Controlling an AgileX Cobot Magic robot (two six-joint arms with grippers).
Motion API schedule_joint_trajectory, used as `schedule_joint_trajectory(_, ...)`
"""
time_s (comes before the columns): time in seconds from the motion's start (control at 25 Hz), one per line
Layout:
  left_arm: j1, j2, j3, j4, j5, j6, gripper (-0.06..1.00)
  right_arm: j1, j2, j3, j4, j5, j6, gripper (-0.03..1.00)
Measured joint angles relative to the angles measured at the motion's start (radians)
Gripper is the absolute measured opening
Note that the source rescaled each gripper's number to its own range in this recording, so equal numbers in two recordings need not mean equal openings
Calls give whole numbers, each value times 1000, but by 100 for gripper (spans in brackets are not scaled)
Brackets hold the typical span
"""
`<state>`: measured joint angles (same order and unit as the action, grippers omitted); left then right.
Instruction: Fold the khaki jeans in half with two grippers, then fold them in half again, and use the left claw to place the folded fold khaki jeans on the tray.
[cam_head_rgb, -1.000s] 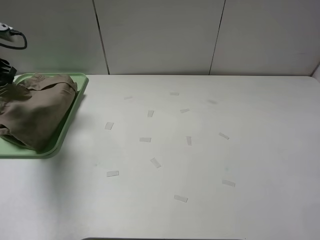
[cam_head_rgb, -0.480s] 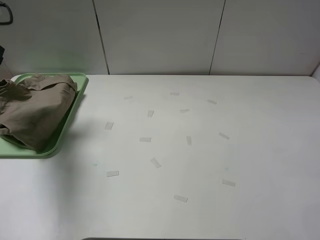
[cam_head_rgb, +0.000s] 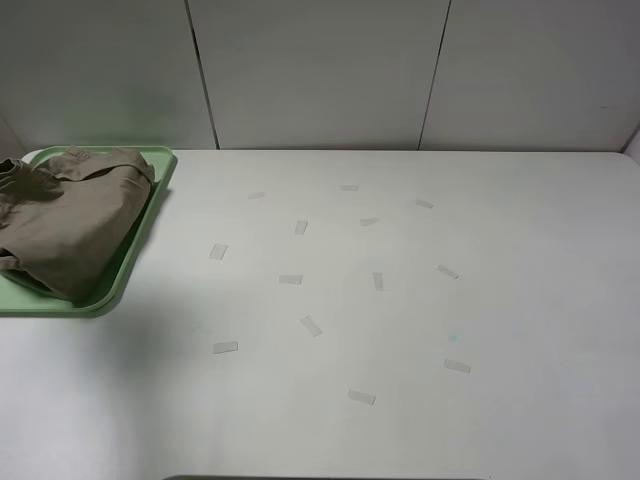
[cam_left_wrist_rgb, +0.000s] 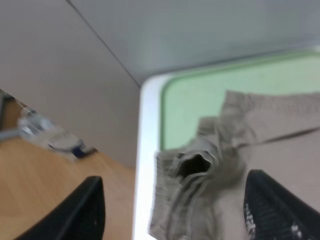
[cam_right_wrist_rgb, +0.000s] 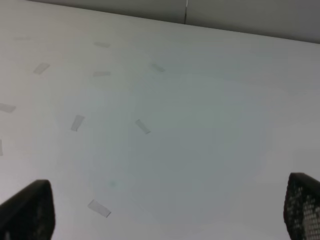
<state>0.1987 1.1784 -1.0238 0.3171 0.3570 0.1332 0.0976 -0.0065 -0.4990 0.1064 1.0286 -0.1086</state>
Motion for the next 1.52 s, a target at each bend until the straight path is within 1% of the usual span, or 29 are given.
schedule_joint_trajectory(0.16, 0, -186, 42, 9, 4, -11, 71, 0, 0, 0, 0, 0, 0, 100)
schedule_joint_trajectory(0.28, 0, -317, 50, 11, 43, -25, 75, 0, 0, 0, 0, 0, 0, 100)
schedule_joint_trajectory(0.44, 0, -467, 51, 12, 124, -30, 77, 0, 0, 0, 0, 0, 0, 100)
schedule_joint_trajectory(0.56, 0, -573, 51, 11, 204, -32, 77, 0, 0, 0, 0, 0, 0, 100)
schedule_joint_trajectory(0.6, 0, -602, 52, -5, 238, -32, 77, 0, 0, 0, 0, 0, 0, 100)
schedule_joint_trajectory(0.72, 0, -668, 52, -87, 335, -23, 77, 0, 0, 0, 0, 0, 0, 100)
schedule_joint_trajectory(0.88, -12, -737, 56, -238, 422, 66, 77, 0, 0, 0, 0, 0, 0, 100)
schedule_joint_trajectory(1.0, -53, -773, 97, -354, 434, 148, 77, 0, 0, 0, 0, 0, 0, 100)
schedule_joint_trajectory(1.08, -67, -803, 136, -398, 442, 175, 77, 0, 0, 0, 0, 0, 0, 100)
schedule_joint_trajectory(1.4, -69, -949, 306, -557, 447, 193, 77, 0, 0, 0, 0, 0, 0, 100)
schedule_joint_trajectory(1.52, -69, -963, 350, -599, 443, 194, 77, 0, 0, 0, 0, 0, 0, 100)
